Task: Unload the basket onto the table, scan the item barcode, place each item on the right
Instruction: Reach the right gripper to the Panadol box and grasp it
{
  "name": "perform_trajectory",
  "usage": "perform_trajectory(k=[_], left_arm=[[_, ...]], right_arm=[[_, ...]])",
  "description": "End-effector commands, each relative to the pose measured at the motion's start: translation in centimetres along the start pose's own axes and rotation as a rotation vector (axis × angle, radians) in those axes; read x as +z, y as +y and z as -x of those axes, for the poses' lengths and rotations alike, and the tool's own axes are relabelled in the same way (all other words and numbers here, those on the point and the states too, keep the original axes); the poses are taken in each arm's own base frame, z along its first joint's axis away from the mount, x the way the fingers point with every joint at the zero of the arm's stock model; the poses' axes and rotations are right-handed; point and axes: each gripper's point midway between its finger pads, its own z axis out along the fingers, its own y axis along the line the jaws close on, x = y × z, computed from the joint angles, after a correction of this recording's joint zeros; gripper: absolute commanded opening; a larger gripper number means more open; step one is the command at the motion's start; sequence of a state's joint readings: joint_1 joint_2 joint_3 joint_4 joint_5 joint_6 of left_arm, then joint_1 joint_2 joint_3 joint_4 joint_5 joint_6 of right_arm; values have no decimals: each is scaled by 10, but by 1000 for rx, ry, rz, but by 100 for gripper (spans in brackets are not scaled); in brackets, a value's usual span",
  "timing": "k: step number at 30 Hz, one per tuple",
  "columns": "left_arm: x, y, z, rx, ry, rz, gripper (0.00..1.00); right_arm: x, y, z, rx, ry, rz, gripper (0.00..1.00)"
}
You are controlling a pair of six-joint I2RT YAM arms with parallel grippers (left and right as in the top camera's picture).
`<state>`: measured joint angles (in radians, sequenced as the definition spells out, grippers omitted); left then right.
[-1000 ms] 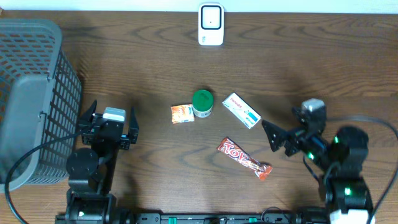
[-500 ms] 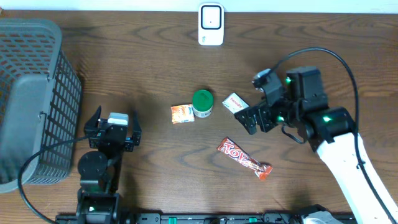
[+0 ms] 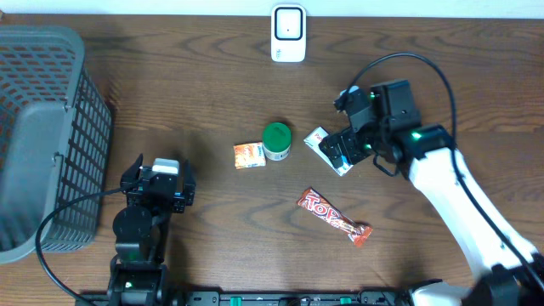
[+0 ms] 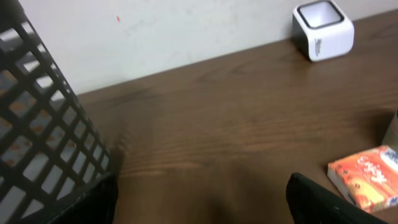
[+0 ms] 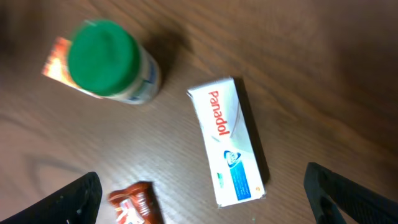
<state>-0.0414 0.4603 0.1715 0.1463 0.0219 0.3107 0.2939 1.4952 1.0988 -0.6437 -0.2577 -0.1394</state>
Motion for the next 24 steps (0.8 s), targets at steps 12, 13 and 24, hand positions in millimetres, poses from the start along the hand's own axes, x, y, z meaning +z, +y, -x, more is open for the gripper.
perform_trajectory(k=[12, 13, 24], left_arm=[[-2, -5, -25, -5, 104, -17, 87], [-2, -6, -27, -5, 112, -19, 87], [-6, -11, -52, 0, 212, -43, 87]], right_arm=[[78, -18, -23, -105, 153, -69, 97], [80, -18, -23, -107, 151, -70, 98], [94, -21, -23, -128, 149, -68, 98]])
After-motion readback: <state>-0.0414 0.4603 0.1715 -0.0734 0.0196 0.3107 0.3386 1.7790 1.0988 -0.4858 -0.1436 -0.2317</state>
